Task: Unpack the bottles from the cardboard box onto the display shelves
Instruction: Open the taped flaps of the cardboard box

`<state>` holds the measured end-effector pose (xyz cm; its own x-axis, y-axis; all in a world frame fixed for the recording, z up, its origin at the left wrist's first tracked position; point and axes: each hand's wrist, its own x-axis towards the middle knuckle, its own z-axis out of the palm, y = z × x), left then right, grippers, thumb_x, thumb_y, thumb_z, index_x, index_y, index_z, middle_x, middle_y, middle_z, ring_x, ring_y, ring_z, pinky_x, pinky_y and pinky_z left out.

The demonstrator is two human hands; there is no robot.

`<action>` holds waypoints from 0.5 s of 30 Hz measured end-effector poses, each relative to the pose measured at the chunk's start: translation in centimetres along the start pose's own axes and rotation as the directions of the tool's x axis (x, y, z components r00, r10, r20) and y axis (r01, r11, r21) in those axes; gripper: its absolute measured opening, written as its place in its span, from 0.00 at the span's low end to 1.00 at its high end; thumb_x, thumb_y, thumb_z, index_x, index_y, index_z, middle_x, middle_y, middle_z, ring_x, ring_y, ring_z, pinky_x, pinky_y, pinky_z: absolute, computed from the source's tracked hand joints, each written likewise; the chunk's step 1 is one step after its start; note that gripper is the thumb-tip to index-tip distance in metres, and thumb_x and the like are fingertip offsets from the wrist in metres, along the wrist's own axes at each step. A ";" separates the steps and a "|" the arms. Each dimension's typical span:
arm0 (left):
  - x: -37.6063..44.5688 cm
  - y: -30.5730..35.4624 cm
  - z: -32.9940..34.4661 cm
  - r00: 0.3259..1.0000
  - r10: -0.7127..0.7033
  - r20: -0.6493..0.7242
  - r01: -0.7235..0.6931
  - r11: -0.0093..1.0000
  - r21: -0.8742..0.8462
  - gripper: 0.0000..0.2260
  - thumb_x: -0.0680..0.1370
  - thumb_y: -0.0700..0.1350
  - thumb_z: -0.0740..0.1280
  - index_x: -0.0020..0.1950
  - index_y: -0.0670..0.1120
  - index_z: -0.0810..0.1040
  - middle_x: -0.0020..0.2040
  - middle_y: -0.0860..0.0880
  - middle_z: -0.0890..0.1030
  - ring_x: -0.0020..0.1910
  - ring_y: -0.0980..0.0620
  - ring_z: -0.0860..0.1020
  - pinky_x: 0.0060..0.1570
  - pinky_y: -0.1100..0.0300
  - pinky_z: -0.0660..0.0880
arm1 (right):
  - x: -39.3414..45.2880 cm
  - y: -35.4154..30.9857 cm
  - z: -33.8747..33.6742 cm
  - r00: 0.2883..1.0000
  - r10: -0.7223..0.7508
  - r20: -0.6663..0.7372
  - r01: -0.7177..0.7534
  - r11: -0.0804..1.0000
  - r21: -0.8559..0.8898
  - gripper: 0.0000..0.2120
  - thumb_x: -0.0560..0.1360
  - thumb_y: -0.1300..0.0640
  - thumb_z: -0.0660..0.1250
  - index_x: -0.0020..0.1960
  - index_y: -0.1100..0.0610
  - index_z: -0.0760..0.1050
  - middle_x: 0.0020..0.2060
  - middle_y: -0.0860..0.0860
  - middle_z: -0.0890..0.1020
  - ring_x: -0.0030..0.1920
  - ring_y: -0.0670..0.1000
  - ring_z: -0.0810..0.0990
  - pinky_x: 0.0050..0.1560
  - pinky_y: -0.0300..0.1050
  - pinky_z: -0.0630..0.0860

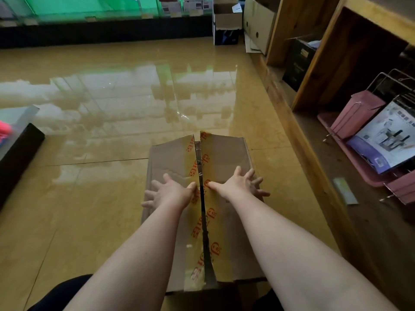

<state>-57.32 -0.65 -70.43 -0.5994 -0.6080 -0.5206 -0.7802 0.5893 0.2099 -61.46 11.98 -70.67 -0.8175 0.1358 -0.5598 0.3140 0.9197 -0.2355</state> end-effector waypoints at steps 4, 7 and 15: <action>0.4 0.5 1.2 0.997 0.079 0.010 -0.079 0.997 0.024 0.29 0.79 0.59 0.57 0.77 0.52 0.53 0.77 0.41 0.53 0.75 0.38 0.50 0.71 0.35 0.49 | 0.5 -0.2 0.6 1.000 -0.007 -0.013 0.007 1.000 -0.016 0.37 0.77 0.37 0.55 0.78 0.52 0.45 0.77 0.60 0.44 0.75 0.66 0.42 0.68 0.74 0.49; 0.9 -0.3 1.2 0.997 0.076 -0.035 -0.076 0.997 -0.002 0.27 0.78 0.58 0.60 0.75 0.54 0.58 0.76 0.41 0.55 0.75 0.40 0.51 0.71 0.35 0.49 | 0.8 -0.2 0.9 0.999 0.001 -0.048 -0.001 1.000 0.009 0.34 0.78 0.40 0.56 0.78 0.53 0.48 0.77 0.60 0.46 0.75 0.66 0.43 0.69 0.73 0.50; 2.3 -1.8 0.7 0.986 -0.166 0.005 0.165 0.971 -0.173 0.57 0.64 0.67 0.71 0.77 0.47 0.39 0.77 0.38 0.47 0.74 0.33 0.50 0.70 0.35 0.54 | 1.3 0.5 0.6 0.991 0.130 -0.015 -0.127 0.985 0.118 0.56 0.67 0.32 0.67 0.77 0.54 0.35 0.75 0.63 0.40 0.75 0.67 0.46 0.69 0.69 0.51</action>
<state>-57.17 -2.72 -72.61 -0.4604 -0.6950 -0.5523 -0.8872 0.3798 0.2617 -62.08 12.37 -72.01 -0.7769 0.2598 -0.5735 0.4702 0.8452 -0.2541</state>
